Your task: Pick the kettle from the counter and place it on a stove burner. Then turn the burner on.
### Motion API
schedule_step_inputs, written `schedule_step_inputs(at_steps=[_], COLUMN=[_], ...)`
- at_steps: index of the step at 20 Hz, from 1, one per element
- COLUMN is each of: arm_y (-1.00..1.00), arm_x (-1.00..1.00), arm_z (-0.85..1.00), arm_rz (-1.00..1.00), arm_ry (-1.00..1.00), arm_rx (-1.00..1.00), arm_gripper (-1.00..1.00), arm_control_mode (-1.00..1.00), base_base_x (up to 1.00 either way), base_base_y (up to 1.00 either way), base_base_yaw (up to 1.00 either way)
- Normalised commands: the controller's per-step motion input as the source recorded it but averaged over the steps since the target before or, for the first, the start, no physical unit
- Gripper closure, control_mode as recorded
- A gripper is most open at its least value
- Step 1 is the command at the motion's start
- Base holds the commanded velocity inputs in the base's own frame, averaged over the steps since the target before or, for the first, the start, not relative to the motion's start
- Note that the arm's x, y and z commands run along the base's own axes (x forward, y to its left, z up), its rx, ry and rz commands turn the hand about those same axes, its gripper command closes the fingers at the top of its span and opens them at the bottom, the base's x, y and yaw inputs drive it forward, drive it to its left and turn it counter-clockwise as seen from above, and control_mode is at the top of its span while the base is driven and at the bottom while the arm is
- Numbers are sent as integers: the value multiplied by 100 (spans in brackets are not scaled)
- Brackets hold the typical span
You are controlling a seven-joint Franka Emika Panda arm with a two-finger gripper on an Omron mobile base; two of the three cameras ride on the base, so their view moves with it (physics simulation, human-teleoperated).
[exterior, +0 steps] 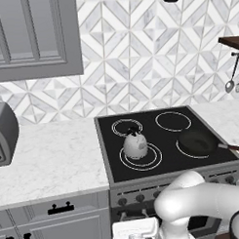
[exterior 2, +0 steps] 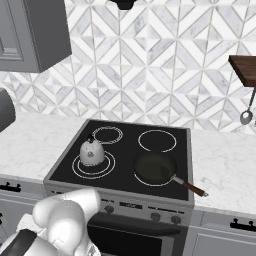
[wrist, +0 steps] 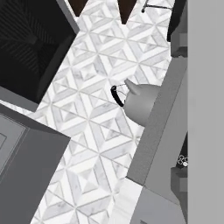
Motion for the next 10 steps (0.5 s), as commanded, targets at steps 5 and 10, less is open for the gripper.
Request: schedule_step_inputs(at_steps=[5,10], arm_y=[-4,-22], arm_x=[28,31], arm_z=[-1,-2], arm_rz=[23,28], arm_ry=[10,8], arm_rx=[34,33], arm_gripper=[-100,-100], arm_control_mode=[-100,-100], base_base_x=[0,0], base_base_y=[0,0], base_base_yaw=[0,0])
